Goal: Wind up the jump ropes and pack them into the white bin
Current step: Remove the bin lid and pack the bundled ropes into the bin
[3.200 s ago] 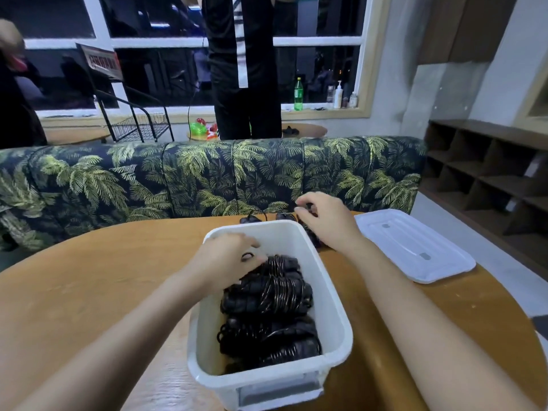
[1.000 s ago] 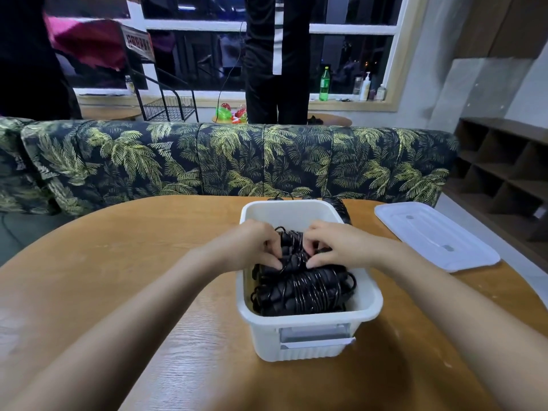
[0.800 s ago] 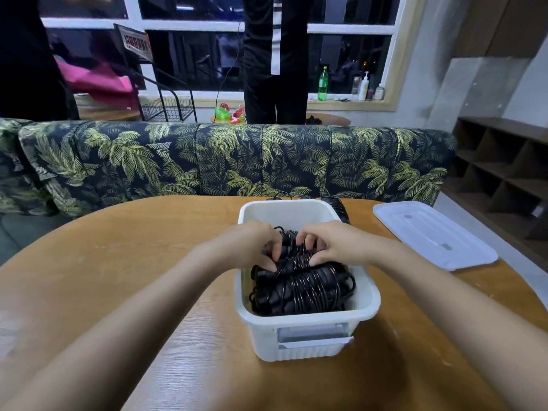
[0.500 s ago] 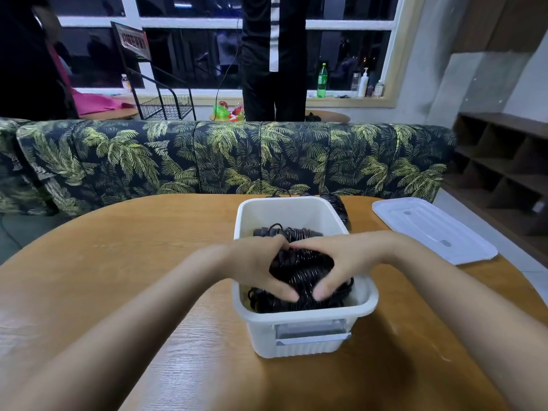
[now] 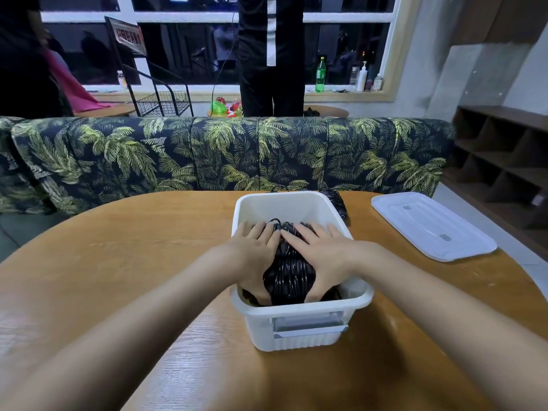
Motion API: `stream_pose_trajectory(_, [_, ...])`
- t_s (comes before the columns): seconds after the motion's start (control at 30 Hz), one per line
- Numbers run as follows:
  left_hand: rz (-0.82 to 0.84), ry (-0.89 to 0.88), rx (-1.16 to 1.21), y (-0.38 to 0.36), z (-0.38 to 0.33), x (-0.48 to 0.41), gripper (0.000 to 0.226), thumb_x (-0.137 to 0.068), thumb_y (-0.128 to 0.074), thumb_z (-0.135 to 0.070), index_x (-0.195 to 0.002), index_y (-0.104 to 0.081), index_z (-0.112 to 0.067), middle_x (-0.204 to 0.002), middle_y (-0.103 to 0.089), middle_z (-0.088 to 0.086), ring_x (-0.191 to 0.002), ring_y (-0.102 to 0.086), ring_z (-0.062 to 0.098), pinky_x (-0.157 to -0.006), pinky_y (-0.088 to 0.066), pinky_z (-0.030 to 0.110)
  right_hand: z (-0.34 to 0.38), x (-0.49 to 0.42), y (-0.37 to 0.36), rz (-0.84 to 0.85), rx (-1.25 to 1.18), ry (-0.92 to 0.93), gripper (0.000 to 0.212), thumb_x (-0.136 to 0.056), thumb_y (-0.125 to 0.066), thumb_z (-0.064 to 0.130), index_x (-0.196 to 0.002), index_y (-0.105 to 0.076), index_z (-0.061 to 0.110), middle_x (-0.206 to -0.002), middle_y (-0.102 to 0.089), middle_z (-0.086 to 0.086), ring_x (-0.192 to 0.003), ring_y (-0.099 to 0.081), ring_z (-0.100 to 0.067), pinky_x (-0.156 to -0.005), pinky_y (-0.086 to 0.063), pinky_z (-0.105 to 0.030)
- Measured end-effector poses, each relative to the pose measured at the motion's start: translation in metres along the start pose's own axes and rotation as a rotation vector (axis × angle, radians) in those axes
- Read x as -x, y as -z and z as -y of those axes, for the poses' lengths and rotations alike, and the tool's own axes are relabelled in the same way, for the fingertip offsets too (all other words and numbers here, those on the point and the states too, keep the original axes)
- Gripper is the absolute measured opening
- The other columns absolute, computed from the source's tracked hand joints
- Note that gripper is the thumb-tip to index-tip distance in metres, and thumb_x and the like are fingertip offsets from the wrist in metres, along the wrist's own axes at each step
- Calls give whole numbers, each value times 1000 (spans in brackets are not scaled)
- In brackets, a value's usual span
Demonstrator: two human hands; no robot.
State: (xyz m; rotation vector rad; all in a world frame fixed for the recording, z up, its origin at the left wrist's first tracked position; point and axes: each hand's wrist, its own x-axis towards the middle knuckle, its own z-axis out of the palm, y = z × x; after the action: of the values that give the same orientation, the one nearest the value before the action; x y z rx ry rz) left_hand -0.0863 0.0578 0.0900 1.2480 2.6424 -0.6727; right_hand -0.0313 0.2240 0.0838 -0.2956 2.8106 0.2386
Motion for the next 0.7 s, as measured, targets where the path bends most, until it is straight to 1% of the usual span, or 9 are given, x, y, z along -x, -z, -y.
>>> stream_pose_trajectory(0.07, [73, 42, 40, 5, 0, -2, 138, -65, -54, -83, -147, 23, -3, -157, 21, 13, -145, 20, 29, -117, 8, 51, -1, -1, 6, 63, -23, -36, 138, -64, -69, 75, -148, 28, 24, -159, 24, -1, -145, 25, -31, -117, 8, -55])
stream_pose_trajectory(0.13, [105, 76, 61, 9, 1, -6, 133, -68, -42, -87, -145, 26, -2, -156, 24, 13, -144, 22, 29, -116, 10, 52, -4, -2, 12, 95, -63, -56, 137, -65, -65, 78, -147, 29, 23, -158, 26, 1, -143, 29, -29, -116, 13, -55])
stream_pose_trajectory(0.3, [236, 110, -83, 3, -6, -13, 125, -73, -23, -88, -144, 24, 2, -156, 15, 22, -146, 9, 35, -114, 13, 57, 7, -10, 4, 113, -19, -94, 137, -62, -62, 83, -148, 28, 26, -161, 20, -1, -148, 12, -30, -114, 11, -62])
stream_pose_trajectory(0.43, [285, 99, -81, 6, -8, -14, 126, -72, -24, -89, -146, 17, 4, -157, 14, 21, -147, 9, 34, -113, 12, 60, 6, -9, 2, 78, -47, -106, 135, -63, -66, 79, -149, 24, 28, -161, 18, -2, -149, 7, -30, -114, 8, -63])
stream_pose_trajectory(0.5, [226, 65, 18, 13, -1, -9, 124, -73, -32, -87, -149, 6, 3, -158, 1, 21, -147, 0, 33, -116, 6, 54, 3, -7, 1, 51, -99, -81, 133, -62, -66, 78, -151, 20, 29, -162, 15, -1, -149, 9, -28, -115, 9, -61])
stream_pose_trajectory(0.53, [173, 17, 128, 19, 5, -6, 115, -76, -38, -82, -151, -7, 0, -158, -12, 19, -147, -9, 31, -118, -1, 48, 1, -3, 2, 42, -146, -59, 131, -64, -65, 79, -152, 17, 28, -162, 13, 0, -149, 10, -26, -115, 10, -59])
stream_pose_trajectory(0.6, [-14, -81, 432, 27, 20, -7, 76, -88, -49, -62, -143, -37, -11, -148, -37, 11, -141, -29, 27, -112, -22, 34, -4, 3, 10, -50, -266, -16, 115, -71, -60, 77, -155, 1, 26, -163, 1, 3, -149, 6, -20, -118, 10, -51])
stream_pose_trajectory(0.63, [-149, -65, 520, 29, 27, -9, 62, -91, -51, -55, -139, -45, -16, -146, -41, 9, -138, -33, 27, -109, -28, 34, -7, 5, 15, -179, -332, -12, 102, -77, -57, 73, -155, -12, 26, -162, -9, 6, -149, -3, -17, -119, 8, -46])
stream_pose_trajectory(0.7, [-378, 132, 517, 24, 35, -16, 60, -91, -51, -53, -141, -42, -21, -151, -32, 12, -137, -32, 31, -110, -29, 43, -19, 6, 22, -495, -412, -116, 75, -87, -53, 64, -149, -33, 28, -159, -24, 8, -146, -19, -15, -121, -2, -43])
